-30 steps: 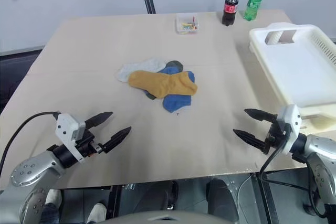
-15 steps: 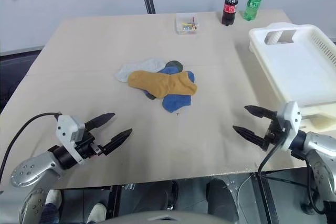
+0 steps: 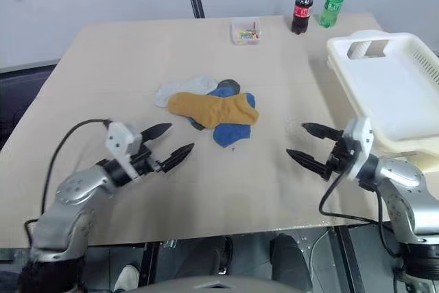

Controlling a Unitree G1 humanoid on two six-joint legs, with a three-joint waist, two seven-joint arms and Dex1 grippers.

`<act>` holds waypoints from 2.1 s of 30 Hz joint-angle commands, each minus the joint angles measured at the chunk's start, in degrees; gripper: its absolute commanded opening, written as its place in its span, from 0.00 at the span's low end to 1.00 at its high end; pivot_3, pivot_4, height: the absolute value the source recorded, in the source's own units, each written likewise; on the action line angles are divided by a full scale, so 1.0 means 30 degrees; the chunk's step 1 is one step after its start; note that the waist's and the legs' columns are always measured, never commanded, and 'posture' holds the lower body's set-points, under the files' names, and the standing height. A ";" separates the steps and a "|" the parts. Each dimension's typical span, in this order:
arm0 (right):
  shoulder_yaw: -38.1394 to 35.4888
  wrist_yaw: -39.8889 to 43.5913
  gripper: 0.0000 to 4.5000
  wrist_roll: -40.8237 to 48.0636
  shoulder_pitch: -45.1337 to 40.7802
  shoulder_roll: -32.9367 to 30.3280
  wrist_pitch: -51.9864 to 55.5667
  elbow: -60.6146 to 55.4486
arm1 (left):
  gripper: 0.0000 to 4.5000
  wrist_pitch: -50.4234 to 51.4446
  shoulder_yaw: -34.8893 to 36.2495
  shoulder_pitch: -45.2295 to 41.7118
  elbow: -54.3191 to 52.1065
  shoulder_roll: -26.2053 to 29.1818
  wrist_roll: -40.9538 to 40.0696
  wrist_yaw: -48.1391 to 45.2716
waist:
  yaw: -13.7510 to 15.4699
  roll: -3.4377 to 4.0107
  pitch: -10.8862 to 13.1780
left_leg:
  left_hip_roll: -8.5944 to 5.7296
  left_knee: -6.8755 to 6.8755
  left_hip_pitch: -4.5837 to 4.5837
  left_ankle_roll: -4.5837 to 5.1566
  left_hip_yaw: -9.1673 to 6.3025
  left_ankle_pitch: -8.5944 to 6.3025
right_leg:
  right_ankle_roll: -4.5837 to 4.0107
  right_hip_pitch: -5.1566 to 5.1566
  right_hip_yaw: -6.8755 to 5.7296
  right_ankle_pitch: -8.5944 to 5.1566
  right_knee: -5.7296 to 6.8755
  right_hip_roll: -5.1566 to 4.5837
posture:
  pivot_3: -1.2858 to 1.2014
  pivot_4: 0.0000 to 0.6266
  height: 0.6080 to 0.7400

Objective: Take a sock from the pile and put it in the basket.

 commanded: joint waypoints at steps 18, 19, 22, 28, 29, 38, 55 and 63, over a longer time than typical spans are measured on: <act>-0.0731 -0.0885 0.95 -0.0198 0.1859 0.0080 -0.0528 -0.1593 | 0.41 -0.4304 -0.4603 -0.5645 0.7490 -0.2722 0.6406 0.1809 | -0.0120 -0.0009 0.0000 | -0.0026 0.0017 -0.0024 -0.0049 0.0016 0.0033 | 0.0005 -0.0041 0.0032 0.0001 0.0025 -0.0003 | 0.52 0.24 1.00; -0.0707 -0.0915 0.95 -0.0238 0.1882 0.0098 -0.0585 -0.1573 | 0.39 -0.4274 -0.4515 -0.5653 0.7390 -0.2667 0.6402 0.1810 | -0.0114 -0.0008 0.0000 | -0.0026 0.0019 -0.0022 -0.0049 0.0016 0.0033 | 0.0006 -0.0038 0.0032 0.0001 0.0026 -0.0003 | 0.52 0.24 1.00; -0.0572 -0.0999 0.95 -0.0379 0.1855 0.0168 -0.0736 -0.1505 | 0.16 -0.3913 -0.4381 -0.5394 0.6473 -0.2622 0.6120 0.1572 | -0.0101 -0.0009 0.0000 | -0.0026 0.0021 -0.0024 -0.0051 0.0010 0.0034 | 0.0005 -0.0037 0.0027 0.0002 0.0024 -0.0002 | 0.52 0.24 1.00; -0.0531 -0.0912 0.95 -0.0610 0.1951 0.0085 -0.1052 -0.1310 | 0.00 -0.0397 -0.4670 -0.3575 0.1392 -0.1697 0.4128 -0.0366 | -0.0120 -0.0007 0.0000 | -0.0023 0.0019 -0.0029 -0.0052 0.0013 0.0034 | 0.0005 -0.0041 0.0034 0.0001 0.0021 -0.0008 | 0.52 0.24 1.00; -0.0509 -0.0911 0.95 -0.0630 0.1984 0.0105 -0.1075 -0.1307 | 0.00 0.0344 -0.4731 -0.3237 0.0450 -0.1463 0.3682 -0.0690 | -0.0117 -0.0007 0.0000 | -0.0019 0.0017 -0.0029 -0.0052 0.0011 0.0034 | 0.0005 -0.0042 0.0034 0.0001 0.0020 -0.0007 | 0.52 0.24 1.00; -0.0054 -0.0907 0.95 -0.0964 0.2144 0.0346 -0.1232 -0.1380 | 0.00 0.5461 -0.5439 -0.3503 -0.2517 -0.2600 0.0770 -0.0553 | -0.0058 -0.0007 -0.0001 | -0.0020 0.0023 -0.0016 -0.0030 0.0004 0.0021 | 0.0005 -0.0014 0.0023 0.0001 0.0024 -0.0006 | 0.52 0.24 1.00; -0.0329 -0.1630 0.95 -0.0961 0.2194 0.0521 -0.1112 -0.1808 | 0.00 0.5445 -0.8529 -0.6907 0.2349 -0.7995 0.0043 -0.0695 | -0.0085 -0.0015 0.0000 | -0.0037 0.0041 -0.0022 -0.0054 0.0008 0.0037 | 0.0006 -0.0011 0.0027 0.0001 0.0023 0.0002 | 0.52 0.24 1.00; -0.0029 -0.2153 0.95 -0.1256 0.1656 0.0540 -0.0791 -0.1384 | 0.48 0.8615 -0.6196 -0.5900 -0.1357 -0.5292 -0.4294 -0.2878 | -0.0159 0.0000 -0.0008 | 0.0010 0.0040 -0.0005 -0.0056 0.0016 0.0039 | 0.0005 -0.0014 0.0037 0.0001 0.0038 0.0030 | 0.52 0.24 1.00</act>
